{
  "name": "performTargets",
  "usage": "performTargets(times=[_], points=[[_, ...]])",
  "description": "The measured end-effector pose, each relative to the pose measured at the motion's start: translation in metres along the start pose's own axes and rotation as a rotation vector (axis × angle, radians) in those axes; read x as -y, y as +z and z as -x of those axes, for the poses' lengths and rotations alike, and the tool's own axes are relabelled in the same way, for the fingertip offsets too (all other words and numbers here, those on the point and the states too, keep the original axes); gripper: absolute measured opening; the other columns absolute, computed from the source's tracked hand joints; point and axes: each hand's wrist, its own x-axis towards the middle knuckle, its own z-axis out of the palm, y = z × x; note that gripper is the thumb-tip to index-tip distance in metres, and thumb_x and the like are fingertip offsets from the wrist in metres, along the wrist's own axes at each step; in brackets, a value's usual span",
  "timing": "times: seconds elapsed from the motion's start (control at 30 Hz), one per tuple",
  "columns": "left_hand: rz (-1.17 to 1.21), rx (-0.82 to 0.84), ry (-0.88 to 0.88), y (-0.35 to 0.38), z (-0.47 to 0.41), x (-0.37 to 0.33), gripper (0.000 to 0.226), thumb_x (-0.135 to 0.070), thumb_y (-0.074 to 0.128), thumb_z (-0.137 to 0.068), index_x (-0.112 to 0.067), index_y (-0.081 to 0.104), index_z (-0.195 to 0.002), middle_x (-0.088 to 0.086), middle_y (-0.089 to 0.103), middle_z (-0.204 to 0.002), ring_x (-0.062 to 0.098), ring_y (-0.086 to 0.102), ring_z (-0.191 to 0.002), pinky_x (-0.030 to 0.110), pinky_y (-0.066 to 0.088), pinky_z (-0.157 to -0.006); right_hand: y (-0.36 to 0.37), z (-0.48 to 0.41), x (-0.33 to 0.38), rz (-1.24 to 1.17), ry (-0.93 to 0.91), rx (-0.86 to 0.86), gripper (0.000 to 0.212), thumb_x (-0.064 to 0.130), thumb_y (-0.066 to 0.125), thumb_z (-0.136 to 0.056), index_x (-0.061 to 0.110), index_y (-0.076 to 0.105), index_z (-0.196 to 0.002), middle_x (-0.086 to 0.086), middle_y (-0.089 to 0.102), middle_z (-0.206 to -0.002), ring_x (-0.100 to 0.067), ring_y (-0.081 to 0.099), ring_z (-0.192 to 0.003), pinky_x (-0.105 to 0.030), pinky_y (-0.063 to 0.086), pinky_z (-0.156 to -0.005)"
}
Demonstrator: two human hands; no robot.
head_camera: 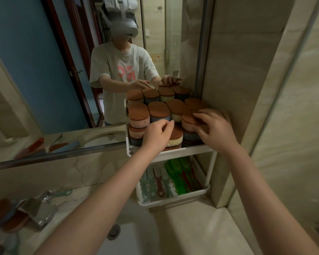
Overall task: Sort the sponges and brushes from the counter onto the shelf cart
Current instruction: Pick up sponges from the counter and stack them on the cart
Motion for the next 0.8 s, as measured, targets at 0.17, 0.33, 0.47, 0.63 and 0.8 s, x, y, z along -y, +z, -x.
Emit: performTargets(times=[0.17, 0.33, 0.47, 0.63, 0.8], points=[[0.042, 0.004, -0.014, -0.004, 0.001, -0.005, 0.031, -0.031, 0.047, -0.096, -0.009, 0.066, -0.086, 0.021, 0.066, -0.081, 0.031, 0.062, -0.076, 0.044, 0.046, -0.065, 0.002, 0.009, 0.012, 0.073, 0.029, -0.051, 0.051, 0.035, 0.049, -0.085, 0.02, 0.053, -0.134, -0.003, 0.051, -0.141, -0.025, 0.038, -0.137, -0.057, 0.014, -0.114], [0.059, -0.05, -0.018, -0.015, 0.005, -0.004, 0.022, -0.028, 0.048, -0.096, -0.016, 0.061, -0.084, 0.013, 0.064, -0.077, 0.015, 0.054, -0.066, 0.027, 0.039, -0.058, 0.0, 0.014, 0.032, 0.032, -0.023, -0.127, 0.051, 0.033, 0.046, -0.083, 0.018, 0.055, -0.131, -0.004, 0.054, -0.137, -0.024, 0.039, -0.136, -0.053, 0.014, -0.115], [0.105, -0.166, 0.036, -0.032, 0.014, 0.005, 0.023, -0.021, 0.052, -0.094, -0.006, 0.067, -0.084, 0.003, 0.063, -0.076, 0.01, 0.055, -0.069, 0.02, 0.039, -0.059, 0.006, 0.016, 0.067, -0.019, -0.115, -0.146, 0.038, 0.026, 0.054, -0.084, 0.018, 0.061, -0.121, -0.002, 0.059, -0.127, -0.022, 0.045, -0.13, -0.048, 0.019, -0.115], [0.116, -0.27, 0.058, -0.067, 0.033, 0.026, 0.021, -0.017, 0.052, -0.093, -0.005, 0.065, -0.081, 0.008, 0.065, -0.08, 0.016, 0.058, -0.076, 0.019, 0.041, -0.061, 0.025, 0.018, 0.121, -0.053, -0.179, -0.123, 0.033, 0.027, 0.052, -0.082, 0.018, 0.064, -0.112, -0.001, 0.062, -0.114, -0.024, 0.054, -0.111, -0.042, 0.038, -0.096], [0.106, -0.335, -0.014, -0.119, 0.065, 0.067, 0.019, -0.018, 0.052, -0.093, -0.005, 0.064, -0.084, 0.01, 0.063, -0.082, 0.016, 0.056, -0.076, 0.011, 0.037, -0.061, 0.054, 0.023, 0.182, -0.172, -0.226, -0.089, 0.026, 0.022, 0.056, -0.081, 0.014, 0.065, -0.104, -0.003, 0.063, -0.104, -0.026, 0.055, -0.094, -0.038, 0.043, -0.075]])
